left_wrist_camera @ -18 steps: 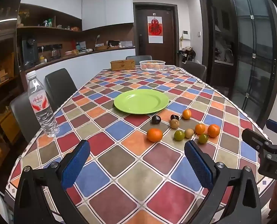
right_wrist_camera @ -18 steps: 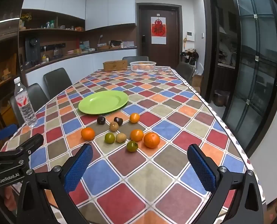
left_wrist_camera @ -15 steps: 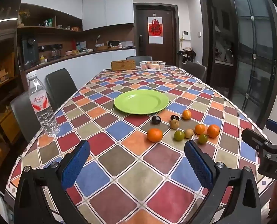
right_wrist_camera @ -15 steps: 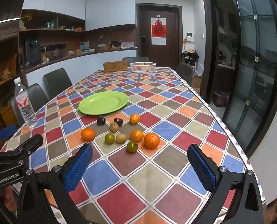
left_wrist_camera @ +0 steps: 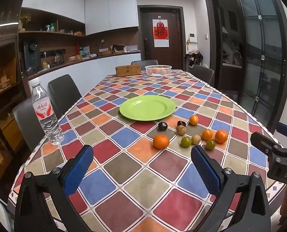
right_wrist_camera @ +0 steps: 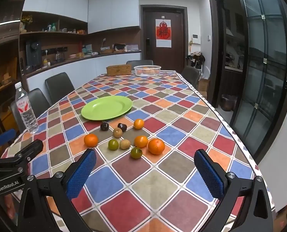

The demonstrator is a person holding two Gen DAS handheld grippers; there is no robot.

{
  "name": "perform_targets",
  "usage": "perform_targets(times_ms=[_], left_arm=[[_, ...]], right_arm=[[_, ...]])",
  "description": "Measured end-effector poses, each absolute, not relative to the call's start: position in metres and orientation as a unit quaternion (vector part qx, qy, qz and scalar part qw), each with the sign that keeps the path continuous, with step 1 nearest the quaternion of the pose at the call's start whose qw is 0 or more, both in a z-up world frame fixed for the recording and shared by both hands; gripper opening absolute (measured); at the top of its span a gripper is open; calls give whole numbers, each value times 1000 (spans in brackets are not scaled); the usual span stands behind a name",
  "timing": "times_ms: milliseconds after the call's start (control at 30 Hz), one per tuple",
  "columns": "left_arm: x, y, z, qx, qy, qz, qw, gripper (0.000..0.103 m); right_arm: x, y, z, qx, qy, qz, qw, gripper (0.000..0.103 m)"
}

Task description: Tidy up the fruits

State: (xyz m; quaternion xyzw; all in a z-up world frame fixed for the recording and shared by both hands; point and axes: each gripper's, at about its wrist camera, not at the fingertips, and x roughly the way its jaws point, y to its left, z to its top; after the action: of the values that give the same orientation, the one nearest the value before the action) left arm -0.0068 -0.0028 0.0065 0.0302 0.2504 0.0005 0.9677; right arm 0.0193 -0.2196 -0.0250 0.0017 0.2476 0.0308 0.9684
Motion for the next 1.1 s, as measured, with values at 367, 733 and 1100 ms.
perform_targets(times_ms=[367,733,1100], left_arm=[[-11,-3,7,28,245,-5,969,103],[-12,-2,8,27,241,-6,970,103],[-14,-3,9,24,236,-9,971,103]], right_arm=[[21,-220,-23,2,248,31,968,102],[20,-221,-24,2,247,31,969,102],[20,-221,-25,2,246,31,969,102]])
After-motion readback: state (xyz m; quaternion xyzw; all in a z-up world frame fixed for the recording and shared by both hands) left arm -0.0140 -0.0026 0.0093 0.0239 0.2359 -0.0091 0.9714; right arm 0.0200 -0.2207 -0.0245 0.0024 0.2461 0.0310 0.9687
